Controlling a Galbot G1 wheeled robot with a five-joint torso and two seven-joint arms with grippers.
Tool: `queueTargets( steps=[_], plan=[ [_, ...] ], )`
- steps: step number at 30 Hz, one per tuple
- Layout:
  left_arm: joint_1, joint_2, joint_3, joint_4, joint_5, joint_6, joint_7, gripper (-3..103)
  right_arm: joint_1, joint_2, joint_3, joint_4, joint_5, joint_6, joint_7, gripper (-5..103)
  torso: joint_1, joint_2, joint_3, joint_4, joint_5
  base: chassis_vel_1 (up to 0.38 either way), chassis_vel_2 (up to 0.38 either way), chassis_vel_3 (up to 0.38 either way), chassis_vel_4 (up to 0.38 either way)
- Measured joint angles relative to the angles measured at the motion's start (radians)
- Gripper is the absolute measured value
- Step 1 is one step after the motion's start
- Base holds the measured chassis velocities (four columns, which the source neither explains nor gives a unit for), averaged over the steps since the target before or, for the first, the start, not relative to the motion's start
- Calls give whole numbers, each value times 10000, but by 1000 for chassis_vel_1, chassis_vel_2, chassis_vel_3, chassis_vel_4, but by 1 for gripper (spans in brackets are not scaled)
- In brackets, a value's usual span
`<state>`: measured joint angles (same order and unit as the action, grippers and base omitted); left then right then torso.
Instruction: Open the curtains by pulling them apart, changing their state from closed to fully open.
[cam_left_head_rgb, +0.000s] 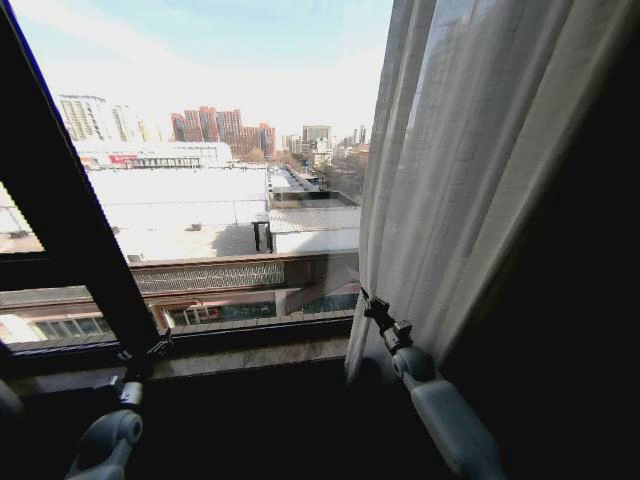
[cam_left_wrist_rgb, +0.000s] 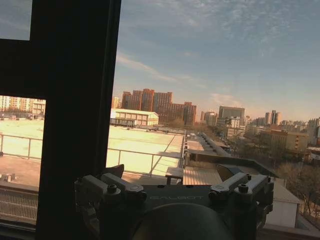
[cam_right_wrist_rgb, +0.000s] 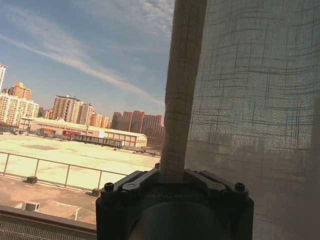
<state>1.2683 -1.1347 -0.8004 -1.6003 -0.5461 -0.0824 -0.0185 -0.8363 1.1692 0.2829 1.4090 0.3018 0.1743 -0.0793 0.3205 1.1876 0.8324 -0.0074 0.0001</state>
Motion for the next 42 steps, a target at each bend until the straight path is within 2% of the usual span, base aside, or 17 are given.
queueTargets(
  steps=[9,23,24,30,35,37,42],
  plan=[
    [0,0,0,0,0,0,0,100,-89,-79,140,-50,43,81,-136,0,0,0,0,-1,1,-195,-209,212,192],
    [0,-1,1,0,0,0,0,100,-119,-31,140,-61,153,284,-30,0,3,0,0,-1,-6,-337,-320,319,327],
    [0,-1,1,0,0,-1,0,100,-121,-38,142,-47,85,290,-38,0,3,-1,0,-1,2,-288,-206,215,266],
    [0,-1,3,-2,0,0,6,100,-100,-92,166,-119,-191,283,-53,0,3,-1,0,-6,6,-123,-154,118,148],
    [0,0,1,0,0,0,0,100,246,-139,256,-613,-226,111,96,0,2,-1,0,9,-11,7,10,-10,-8],
    [0,3,-5,0,0,0,-5,100,534,-175,418,-1000,-232,-5,266,0,2,0,0,12,-4,74,50,-49,-39],
    [0,3,-5,0,0,0,-3,100,1023,-310,889,-1786,-411,-67,604,0,1,0,0,0,0,32,19,-15,-18]
  ],
)
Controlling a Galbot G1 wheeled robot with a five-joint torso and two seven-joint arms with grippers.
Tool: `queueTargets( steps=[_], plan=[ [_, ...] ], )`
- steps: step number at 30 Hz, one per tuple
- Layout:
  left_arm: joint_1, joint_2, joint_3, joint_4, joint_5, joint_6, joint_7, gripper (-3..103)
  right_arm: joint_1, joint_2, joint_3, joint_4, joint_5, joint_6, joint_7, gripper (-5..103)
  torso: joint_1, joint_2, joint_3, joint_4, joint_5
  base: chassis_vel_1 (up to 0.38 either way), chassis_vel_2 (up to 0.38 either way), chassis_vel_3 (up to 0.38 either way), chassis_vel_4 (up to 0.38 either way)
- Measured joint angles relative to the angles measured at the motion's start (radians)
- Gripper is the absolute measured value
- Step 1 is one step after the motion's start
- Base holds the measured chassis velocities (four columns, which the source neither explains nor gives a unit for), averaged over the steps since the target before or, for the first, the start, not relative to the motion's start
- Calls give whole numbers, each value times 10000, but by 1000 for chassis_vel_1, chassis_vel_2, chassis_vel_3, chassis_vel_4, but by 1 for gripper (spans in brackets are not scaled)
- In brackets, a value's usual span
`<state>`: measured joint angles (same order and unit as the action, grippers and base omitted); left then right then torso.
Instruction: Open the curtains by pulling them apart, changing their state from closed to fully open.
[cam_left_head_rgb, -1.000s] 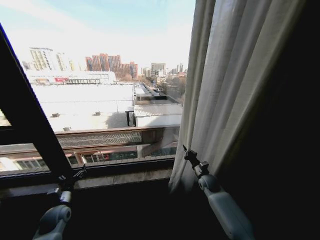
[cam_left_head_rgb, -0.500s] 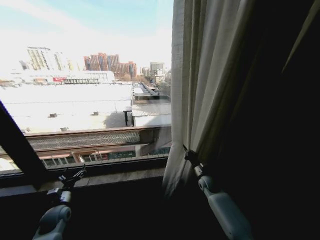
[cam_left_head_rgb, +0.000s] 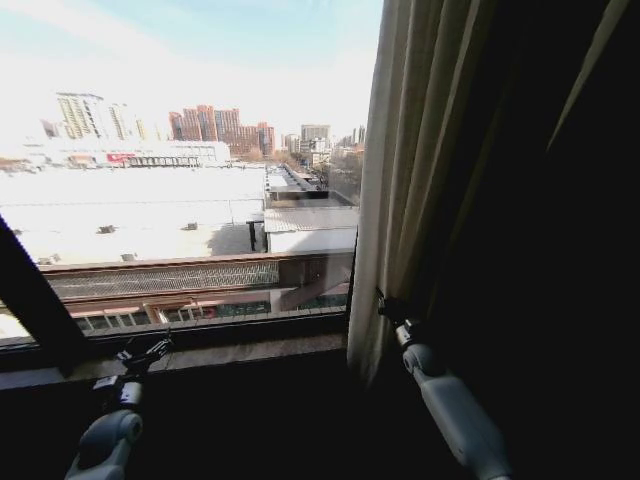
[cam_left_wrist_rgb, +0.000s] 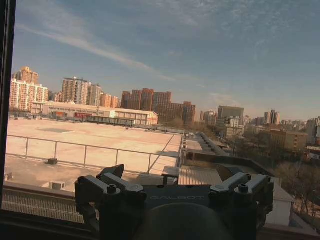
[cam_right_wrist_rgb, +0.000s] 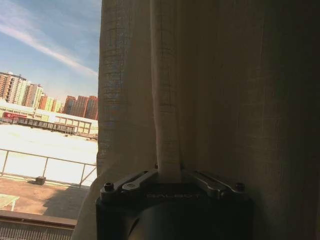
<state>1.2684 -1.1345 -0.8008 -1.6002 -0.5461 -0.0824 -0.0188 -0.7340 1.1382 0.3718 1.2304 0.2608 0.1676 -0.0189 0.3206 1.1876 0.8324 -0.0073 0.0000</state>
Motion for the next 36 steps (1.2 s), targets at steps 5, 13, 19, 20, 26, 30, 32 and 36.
queueTargets(
  steps=[5,13,19,20,26,30,32,36],
  plan=[
    [0,-2,3,-1,-1,0,1,100,-57,-171,268,0,197,-54,181,0,0,-1,0,-9,4,0,0,0,0],
    [0,-2,4,-1,0,0,2,100,-593,-144,163,580,105,368,-601,0,-1,-1,0,3,0,0,0,0,0],
    [-1,-2,6,-1,0,0,2,100,-696,-107,104,644,92,474,-996,0,-1,-1,0,-2,2,0,0,0,0],
    [0,-2,6,-1,0,0,2,100,-695,-108,105,631,93,475,-1067,0,0,-1,1,-2,1,0,0,0,0],
    [0,-2,6,0,0,0,2,100,-666,-134,92,603,112,480,-1184,0,-2,-1,0,2,-1,-54,-15,48,17],
    [0,-2,6,0,0,0,2,100,-662,-105,18,595,132,638,-1117,0,-2,-1,0,1,-1,-133,-64,155,45],
    [0,-2,6,0,0,0,2,100,-662,-96,-4,596,136,740,-1121,0,-1,-1,0,-1,-4,-181,-106,201,110],
    [-1,-3,8,-1,-1,0,7,100,-594,-94,-70,545,-97,973,-1125,0,4,-3,1,-6,7,-156,-87,140,97]
  ],
)
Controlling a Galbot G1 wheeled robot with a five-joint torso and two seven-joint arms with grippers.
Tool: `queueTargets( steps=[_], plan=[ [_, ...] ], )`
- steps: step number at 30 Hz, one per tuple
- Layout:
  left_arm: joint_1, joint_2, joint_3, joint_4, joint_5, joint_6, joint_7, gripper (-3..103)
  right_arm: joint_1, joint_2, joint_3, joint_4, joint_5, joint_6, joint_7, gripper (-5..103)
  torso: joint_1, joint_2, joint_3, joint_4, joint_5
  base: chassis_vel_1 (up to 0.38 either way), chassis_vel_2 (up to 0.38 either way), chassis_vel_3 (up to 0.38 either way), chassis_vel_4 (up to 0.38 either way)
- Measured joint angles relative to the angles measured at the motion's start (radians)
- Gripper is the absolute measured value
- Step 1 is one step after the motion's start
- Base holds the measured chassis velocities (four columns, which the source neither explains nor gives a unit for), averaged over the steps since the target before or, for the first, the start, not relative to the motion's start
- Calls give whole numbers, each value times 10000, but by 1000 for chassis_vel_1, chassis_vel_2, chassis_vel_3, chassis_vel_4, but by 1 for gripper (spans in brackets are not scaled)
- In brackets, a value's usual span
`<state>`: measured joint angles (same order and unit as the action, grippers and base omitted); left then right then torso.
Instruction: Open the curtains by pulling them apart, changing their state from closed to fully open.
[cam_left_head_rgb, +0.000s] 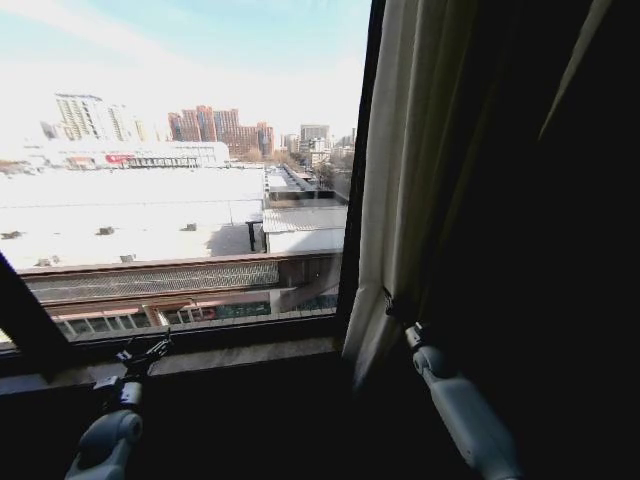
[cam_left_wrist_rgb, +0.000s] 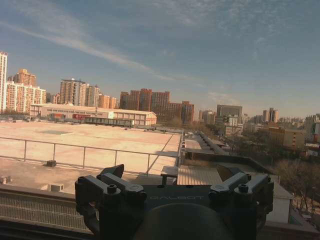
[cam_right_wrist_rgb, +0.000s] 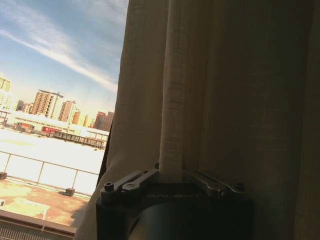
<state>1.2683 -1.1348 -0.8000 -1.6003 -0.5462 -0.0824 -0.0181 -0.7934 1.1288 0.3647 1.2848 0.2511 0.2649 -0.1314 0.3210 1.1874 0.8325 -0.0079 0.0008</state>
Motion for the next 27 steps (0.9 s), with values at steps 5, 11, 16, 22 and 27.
queueTargets(
  steps=[5,11,16,22,27],
  plan=[
    [0,0,0,0,1,0,1,100,141,-65,7,-199,-456,-120,70,0,-4,2,-1,5,-6,-50,-40,52,25],
    [0,0,-4,1,1,0,-3,100,390,-58,57,-524,-752,-956,1386,0,-6,3,-2,14,-10,20,7,-9,-9],
    [0,0,-4,1,0,0,-4,100,730,-66,337,-937,-951,-1745,2711,0,-5,3,-2,4,-5,12,4,-6,-5],
    [0,0,-3,0,1,0,-3,100,958,-285,823,-1483,-1199,-1917,3125,0,-4,3,-1,3,-5,0,0,0,0],
    [0,0,-3,0,0,0,-3,100,928,-488,1260,-1707,-1645,-2144,3522,0,-5,3,-2,4,-7,0,0,0,0]
  ],
)
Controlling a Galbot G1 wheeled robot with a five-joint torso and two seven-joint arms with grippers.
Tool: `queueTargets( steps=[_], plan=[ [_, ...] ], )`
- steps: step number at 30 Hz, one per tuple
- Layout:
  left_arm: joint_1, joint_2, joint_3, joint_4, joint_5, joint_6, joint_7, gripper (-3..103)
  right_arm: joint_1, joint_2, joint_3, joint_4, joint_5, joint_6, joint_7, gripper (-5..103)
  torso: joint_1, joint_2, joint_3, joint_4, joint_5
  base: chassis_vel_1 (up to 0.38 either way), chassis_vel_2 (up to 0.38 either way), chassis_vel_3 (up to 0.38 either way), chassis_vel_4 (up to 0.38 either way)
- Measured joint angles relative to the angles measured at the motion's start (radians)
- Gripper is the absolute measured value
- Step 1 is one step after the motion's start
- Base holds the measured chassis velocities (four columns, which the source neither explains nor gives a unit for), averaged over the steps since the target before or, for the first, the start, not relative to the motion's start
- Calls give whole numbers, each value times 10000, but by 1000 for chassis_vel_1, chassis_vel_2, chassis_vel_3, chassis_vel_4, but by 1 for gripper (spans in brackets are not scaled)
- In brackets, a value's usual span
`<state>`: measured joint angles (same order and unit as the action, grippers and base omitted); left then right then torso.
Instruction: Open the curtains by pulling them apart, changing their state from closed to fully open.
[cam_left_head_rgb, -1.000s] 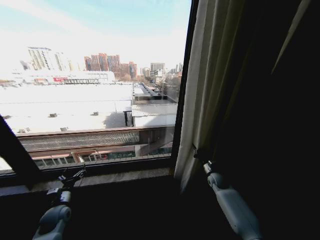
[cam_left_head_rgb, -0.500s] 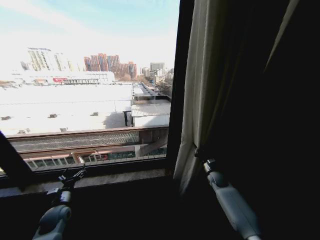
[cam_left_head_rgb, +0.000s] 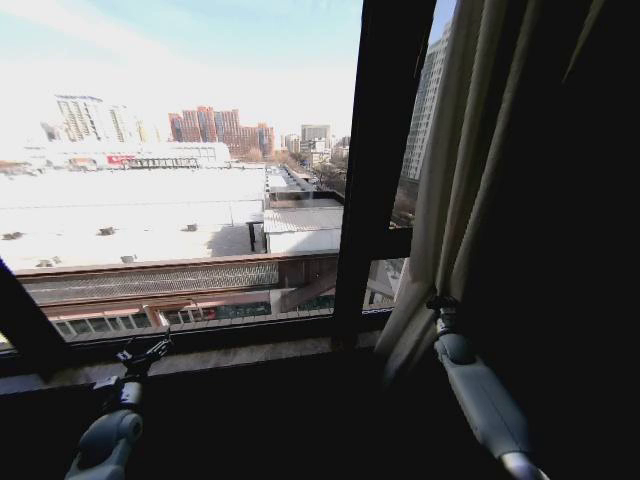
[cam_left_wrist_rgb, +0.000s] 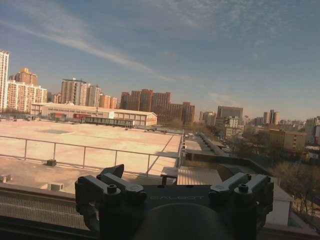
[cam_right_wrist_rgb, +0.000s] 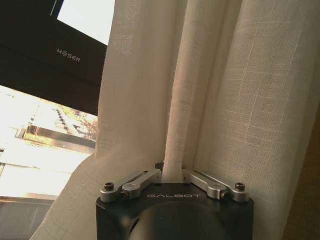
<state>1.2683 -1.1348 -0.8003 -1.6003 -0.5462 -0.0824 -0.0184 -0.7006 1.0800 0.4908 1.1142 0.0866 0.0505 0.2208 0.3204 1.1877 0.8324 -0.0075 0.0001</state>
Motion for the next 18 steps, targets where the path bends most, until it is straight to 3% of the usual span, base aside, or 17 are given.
queueTargets(
  steps=[10,12,14,16,18],
  plan=[
    [0,0,0,0,0,0,0,100,-496,45,-15,599,109,155,-117,0,0,0,0,1,1,0,0,0,0],
    [0,0,0,0,0,0,0,100,-775,33,-167,1011,527,444,-635,-3,0,-1,1,3,1,0,0,0,0],
    [0,0,0,0,0,0,0,100,-1029,6,-265,1356,887,730,-1299,7,1,-2,1,0,5,0,0,0,0],
    [0,0,0,0,0,0,0,100,-1111,-10,-305,1484,986,843,-1493,7,1,-3,1,1,4,0,0,0,0],
    [0,0,0,0,0,0,0,100,-1438,-114,-458,2040,1419,1049,-2104,17,2,-3,1,0,-1,0,0,0,0]
  ],
)
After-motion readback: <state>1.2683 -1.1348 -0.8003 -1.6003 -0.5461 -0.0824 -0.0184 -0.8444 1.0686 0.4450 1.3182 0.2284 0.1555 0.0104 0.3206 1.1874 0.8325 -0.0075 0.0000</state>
